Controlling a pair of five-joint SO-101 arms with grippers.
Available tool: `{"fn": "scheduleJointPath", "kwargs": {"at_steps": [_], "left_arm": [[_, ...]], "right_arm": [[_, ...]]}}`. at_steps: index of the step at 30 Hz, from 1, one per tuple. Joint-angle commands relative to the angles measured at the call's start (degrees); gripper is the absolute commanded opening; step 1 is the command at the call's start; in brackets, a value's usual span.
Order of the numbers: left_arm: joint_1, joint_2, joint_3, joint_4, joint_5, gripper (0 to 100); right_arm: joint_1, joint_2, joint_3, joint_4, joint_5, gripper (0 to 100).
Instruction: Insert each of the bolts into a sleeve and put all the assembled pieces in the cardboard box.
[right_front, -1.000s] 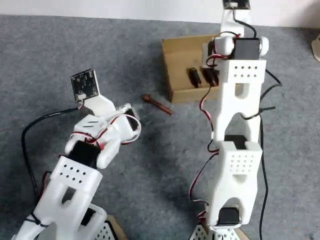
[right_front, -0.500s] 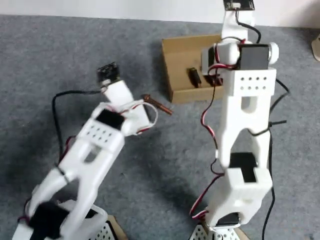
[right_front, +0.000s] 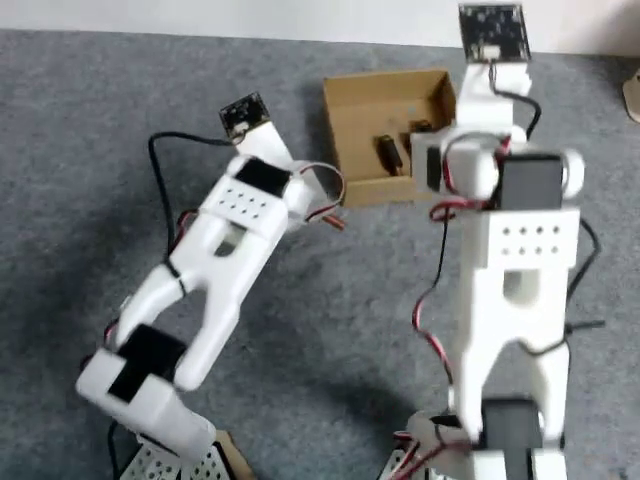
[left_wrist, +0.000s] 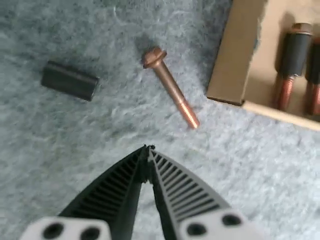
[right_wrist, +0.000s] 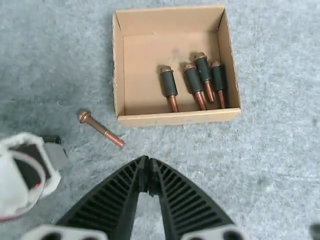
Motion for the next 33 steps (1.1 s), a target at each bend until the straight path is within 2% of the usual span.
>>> {"fn": "scheduleJointPath", "kwargs": {"at_steps": [1, 6, 12, 16, 20, 26, 28, 33], "left_arm": [[0.48, 3.38, -6.99, 0.18, 1.14, 1], [-0.22, 9.01, -11.38, 0.18, 3.34, 1], [-0.75, 12.26, -12.00, 0.18, 4.31, 1], [-0.84, 12.79, -12.00, 0.18, 4.40, 1], [-1.54, 12.79, -12.00, 0.18, 9.05, 1], [-1.45, 12.79, -12.09, 0.09, 11.34, 1], [-1.80, 12.88, -12.09, 0.09, 11.60, 4], [-1.54, 12.88, -12.00, 0.26, 11.60, 19]], "right_arm": [[-0.84, -12.18, 17.89, -11.47, 0.18, 0.5], [-1.71, -24.04, 39.25, -21.23, 1.32, 0.5], [-1.80, -35.38, 56.92, -27.74, 1.76, 0.5], [-1.80, -42.95, 65.98, -29.67, 1.76, 0.5], [-1.89, -51.65, 73.89, -29.76, 1.76, 0.5], [-1.89, -63.08, 80.04, -28.18, 1.85, 0.5], [-3.30, -64.66, 80.13, -25.54, 1.85, 0.5], [-7.16, -66.95, 80.40, -22.90, 1.85, 0.5]]}}
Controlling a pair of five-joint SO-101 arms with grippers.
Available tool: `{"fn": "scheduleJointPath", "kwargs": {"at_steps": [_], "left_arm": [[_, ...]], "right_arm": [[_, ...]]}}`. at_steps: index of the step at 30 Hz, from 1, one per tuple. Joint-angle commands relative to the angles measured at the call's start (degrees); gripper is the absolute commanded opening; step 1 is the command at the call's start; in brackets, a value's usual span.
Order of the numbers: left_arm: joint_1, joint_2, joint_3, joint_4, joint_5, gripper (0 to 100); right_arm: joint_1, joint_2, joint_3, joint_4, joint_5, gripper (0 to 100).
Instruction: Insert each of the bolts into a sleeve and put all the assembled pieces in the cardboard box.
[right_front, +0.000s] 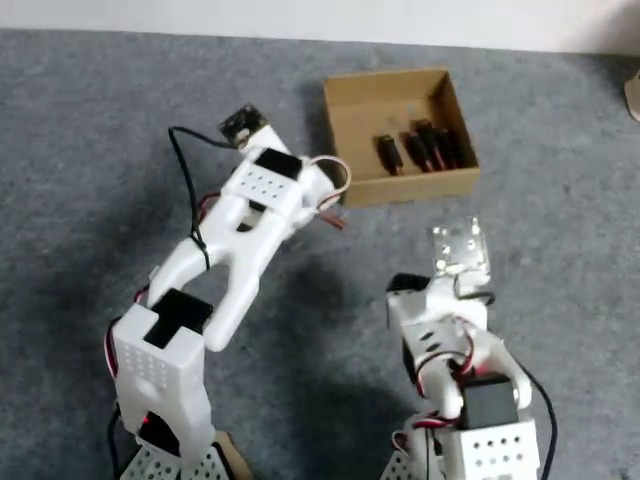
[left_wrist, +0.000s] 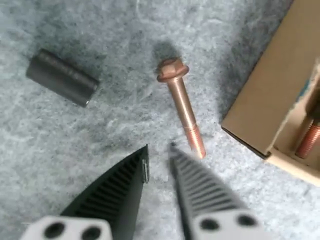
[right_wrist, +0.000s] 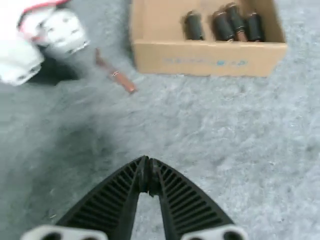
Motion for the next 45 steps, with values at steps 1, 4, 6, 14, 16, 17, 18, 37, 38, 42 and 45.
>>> {"fn": "scheduleJointPath", "kwargs": {"at_steps": [1, 4, 6, 14, 16, 17, 18, 37, 38, 42, 45], "left_arm": [[-0.66, -0.57, -2.77, 0.18, 0.70, 21], [-0.66, -0.48, -2.77, 0.18, 1.93, 23], [-0.84, -0.48, -2.86, 0.09, 3.87, 23], [-1.54, 1.10, -1.98, -2.90, 8.62, 23], [-1.89, 3.47, -1.98, -4.13, 8.88, 23], [-1.89, 4.88, -2.07, -4.66, 8.88, 23], [-1.80, 6.11, -2.24, -5.01, 8.88, 23], [-3.91, 10.95, -6.29, -5.01, 9.93, 18], [-4.35, 10.95, -6.29, -5.01, 10.55, 14], [-6.37, 11.03, -6.37, -5.10, 10.99, 0], [-6.90, 11.03, -6.20, -5.10, 10.99, 2]], "right_arm": [[-1.63, -1.45, -0.48, 0.57, 0.88, 0.5], [-1.71, -1.54, -0.40, 0.57, 0.88, 0.5], [-1.80, -1.54, -0.31, 0.57, 0.88, 0.5], [-1.80, -1.54, 1.10, 0.48, 0.88, 0.5], [-1.80, -1.54, 1.19, 0.22, 0.88, 0.5], [-1.80, -1.54, 1.19, 0.13, 0.88, 0.5], [-1.80, -1.54, 1.19, 0.13, 0.88, 0.5], [-1.80, -1.54, 1.27, 0.13, 0.88, 0.5], [-1.80, -1.54, 1.27, 0.13, 0.88, 0.5], [-1.80, -1.54, 1.27, 0.13, 0.79, 0.5], [-1.80, -1.54, 1.27, 0.13, 0.79, 0.5]]}}
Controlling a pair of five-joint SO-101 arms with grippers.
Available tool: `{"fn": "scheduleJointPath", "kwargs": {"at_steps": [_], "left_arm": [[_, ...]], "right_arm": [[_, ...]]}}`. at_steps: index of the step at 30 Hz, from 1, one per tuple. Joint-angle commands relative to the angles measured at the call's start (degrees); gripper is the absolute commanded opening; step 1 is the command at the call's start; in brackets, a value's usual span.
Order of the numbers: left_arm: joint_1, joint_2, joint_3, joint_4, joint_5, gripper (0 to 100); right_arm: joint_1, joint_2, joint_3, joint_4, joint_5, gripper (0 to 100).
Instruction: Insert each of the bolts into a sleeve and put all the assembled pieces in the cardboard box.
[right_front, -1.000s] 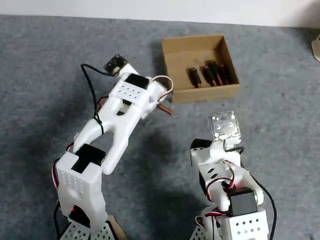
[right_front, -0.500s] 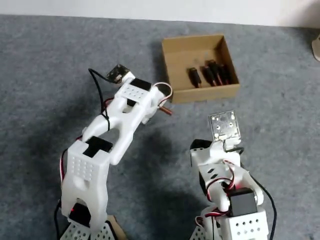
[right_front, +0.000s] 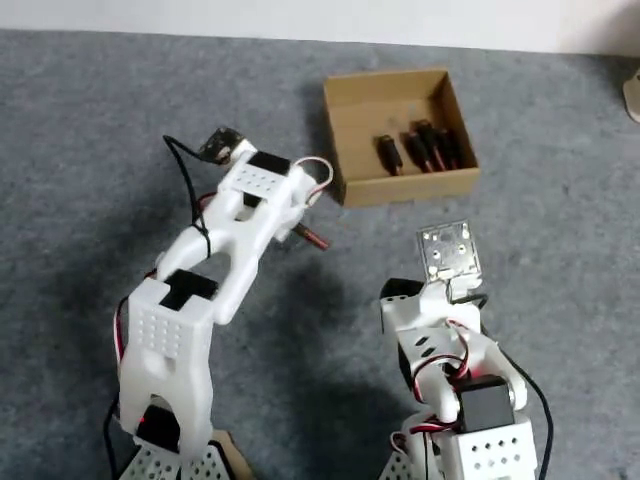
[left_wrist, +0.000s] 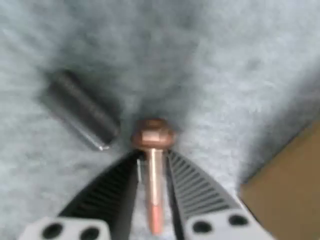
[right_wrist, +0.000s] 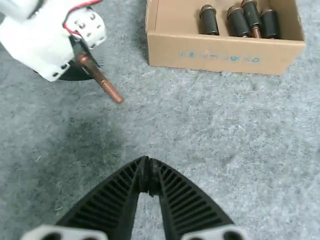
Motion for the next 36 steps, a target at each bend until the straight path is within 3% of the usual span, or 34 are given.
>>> {"fn": "scheduleJointPath", "kwargs": {"at_steps": [1, 10, 24, 28, 36], "left_arm": [[-1.45, -0.40, -2.33, -0.70, 0.35, 1], [-1.10, -0.40, -2.33, -0.44, 0.18, 1], [-1.01, -5.23, -2.33, -0.18, -17.58, 1], [-0.92, -7.52, -2.77, 5.10, -24.35, 1], [-1.27, -11.03, -7.43, 15.74, -30.24, 1]], "right_arm": [[-0.40, -0.48, -0.13, -0.13, 0.79, 0.5], [-0.40, -0.48, -0.13, -0.04, 0.79, 0.5], [-0.40, -0.48, -0.13, -0.04, 0.79, 0.5], [-0.40, -0.48, -0.13, -0.13, 0.79, 0.5], [-0.40, -0.48, -0.13, -0.13, 0.79, 0.5]]}}
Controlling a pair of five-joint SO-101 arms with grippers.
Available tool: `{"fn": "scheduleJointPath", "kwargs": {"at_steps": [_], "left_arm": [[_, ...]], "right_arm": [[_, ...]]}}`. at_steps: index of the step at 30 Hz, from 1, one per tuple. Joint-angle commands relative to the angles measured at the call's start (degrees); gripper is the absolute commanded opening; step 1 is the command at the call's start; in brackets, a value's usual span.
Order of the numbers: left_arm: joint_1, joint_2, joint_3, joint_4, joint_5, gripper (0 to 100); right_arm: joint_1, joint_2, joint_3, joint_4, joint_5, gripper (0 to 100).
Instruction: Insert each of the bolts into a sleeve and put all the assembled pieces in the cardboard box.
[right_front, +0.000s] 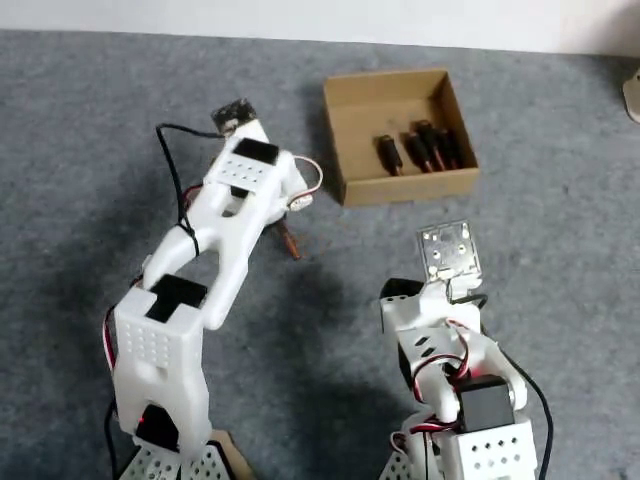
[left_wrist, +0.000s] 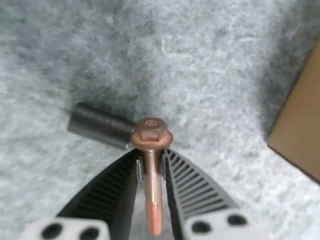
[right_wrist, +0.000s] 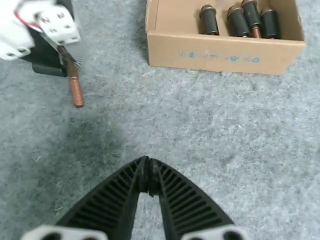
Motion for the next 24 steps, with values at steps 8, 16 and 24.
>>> {"fn": "scheduleJointPath", "kwargs": {"at_steps": [8, 16, 24], "left_arm": [[-0.92, -5.14, -8.57, 11.69, -6.68, 1], [-0.84, -5.14, -14.02, 21.63, -12.57, 1], [-0.92, -5.23, -20.18, 29.80, -18.46, 1]], "right_arm": [[-0.40, -0.04, -0.31, -0.13, 4.31, 0.5], [-3.21, 0.04, -0.66, 0.31, 7.65, 0.5], [-6.46, 7.08, -2.77, 1.80, 7.56, 0.5]]}}
